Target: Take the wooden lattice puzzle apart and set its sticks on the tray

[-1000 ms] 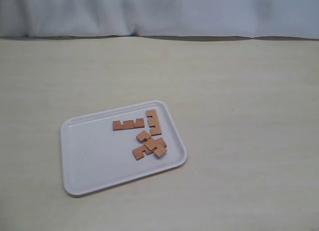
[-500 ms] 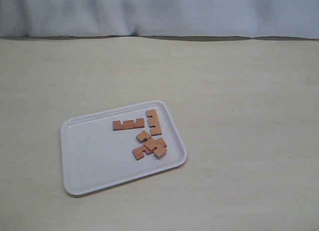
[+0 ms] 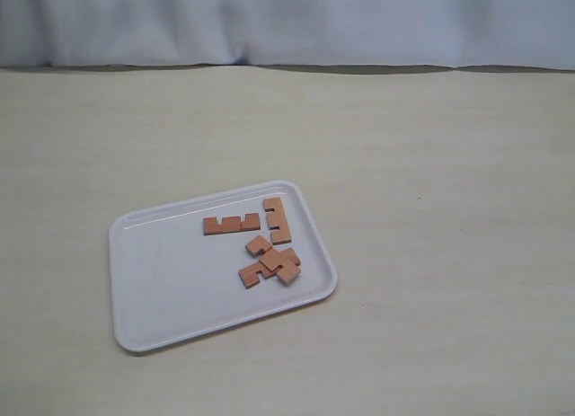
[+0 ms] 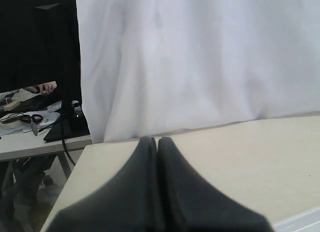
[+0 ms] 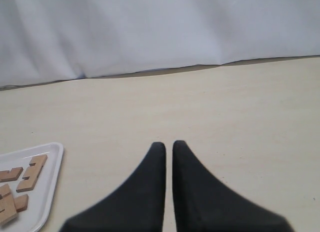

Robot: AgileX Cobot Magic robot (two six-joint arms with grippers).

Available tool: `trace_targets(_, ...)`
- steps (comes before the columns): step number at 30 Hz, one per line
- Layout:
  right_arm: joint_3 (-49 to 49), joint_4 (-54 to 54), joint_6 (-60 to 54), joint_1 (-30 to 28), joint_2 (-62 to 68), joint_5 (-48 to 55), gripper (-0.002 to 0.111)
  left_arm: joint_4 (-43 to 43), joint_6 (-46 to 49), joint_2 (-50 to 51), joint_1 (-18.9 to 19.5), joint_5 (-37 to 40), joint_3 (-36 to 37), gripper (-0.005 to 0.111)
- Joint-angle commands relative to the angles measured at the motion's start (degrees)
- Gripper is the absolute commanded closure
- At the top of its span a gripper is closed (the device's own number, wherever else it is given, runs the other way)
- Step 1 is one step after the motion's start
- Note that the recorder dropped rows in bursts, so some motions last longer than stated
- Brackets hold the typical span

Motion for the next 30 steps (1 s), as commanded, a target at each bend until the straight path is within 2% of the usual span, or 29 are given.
trace_targets(1,0.2,0.0,0.0,0.0,-0.2,-0.5,0.104,-1.3,-1.3,-0.2,-0.2,0.8,0.1,0.107)
trace_targets(4,0.2,0.0,0.0,0.0,-0.2,-0.5,0.104,-3.5,-1.3,-0.2,-0.2,0.9,0.1,0.107)
trace_targets(11,0.2,0.0,0.0,0.0,-0.2,-0.5,0.104,-4.1,-1.8,-0.2,0.0,7.4,0.1,0.107)
trace_targets(16,0.2,0.0,0.0,0.0,-0.2,-0.5,0.104,-4.1,-5.6,-0.2,0.0,11.8,0.1,0.107)
trace_targets(30,0.2,0.0,0.0,0.0,-0.2,-0.5,0.104,-2.4,-1.8,-0.2,0.0,12.7,0.1,0.107)
